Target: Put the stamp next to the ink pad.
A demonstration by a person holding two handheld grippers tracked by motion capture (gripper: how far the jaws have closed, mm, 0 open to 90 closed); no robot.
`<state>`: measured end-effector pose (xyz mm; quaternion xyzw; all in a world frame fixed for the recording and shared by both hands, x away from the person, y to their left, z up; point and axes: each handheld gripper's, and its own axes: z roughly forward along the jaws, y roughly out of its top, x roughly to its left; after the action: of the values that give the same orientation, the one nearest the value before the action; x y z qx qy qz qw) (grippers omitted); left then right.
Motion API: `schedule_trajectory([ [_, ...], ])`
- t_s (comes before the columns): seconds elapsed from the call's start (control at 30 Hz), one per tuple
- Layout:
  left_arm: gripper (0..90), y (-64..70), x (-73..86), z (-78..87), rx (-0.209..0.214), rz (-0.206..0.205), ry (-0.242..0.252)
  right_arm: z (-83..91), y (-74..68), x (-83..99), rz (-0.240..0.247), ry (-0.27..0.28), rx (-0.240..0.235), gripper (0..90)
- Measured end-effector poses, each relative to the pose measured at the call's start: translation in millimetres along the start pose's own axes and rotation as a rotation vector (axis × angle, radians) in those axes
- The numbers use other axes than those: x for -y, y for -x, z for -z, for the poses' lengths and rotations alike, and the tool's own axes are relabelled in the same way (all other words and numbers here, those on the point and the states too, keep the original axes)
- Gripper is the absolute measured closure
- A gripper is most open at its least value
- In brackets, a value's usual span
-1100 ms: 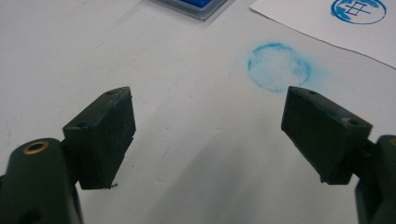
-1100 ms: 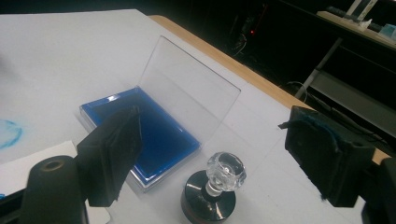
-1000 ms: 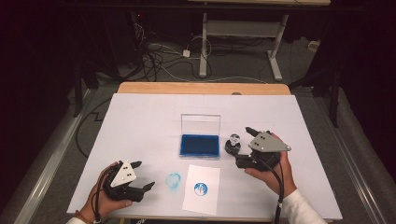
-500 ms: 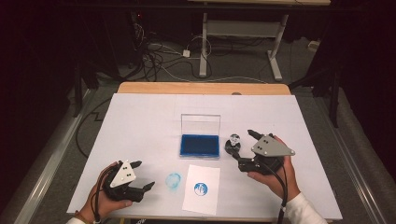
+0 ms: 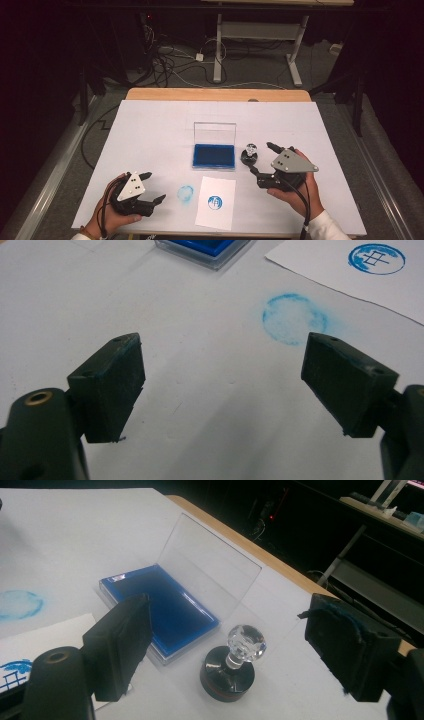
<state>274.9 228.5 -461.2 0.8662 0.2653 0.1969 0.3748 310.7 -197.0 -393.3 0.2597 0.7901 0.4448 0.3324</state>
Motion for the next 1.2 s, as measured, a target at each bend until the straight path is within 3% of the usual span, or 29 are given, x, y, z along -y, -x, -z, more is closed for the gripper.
schedule_trajectory([
  [0.7,17.1,1.4,-0.2,-2.1,-0.006,-0.005,-0.008,14.3,-5.1,21.4,0.022,0.001,0.016,19.1],
  [1.2,17.0,1.5,-0.8,-0.9,-0.019,-0.007,-0.008,22.4,-7.8,41.5,0.011,-0.036,0.021,18.7],
])
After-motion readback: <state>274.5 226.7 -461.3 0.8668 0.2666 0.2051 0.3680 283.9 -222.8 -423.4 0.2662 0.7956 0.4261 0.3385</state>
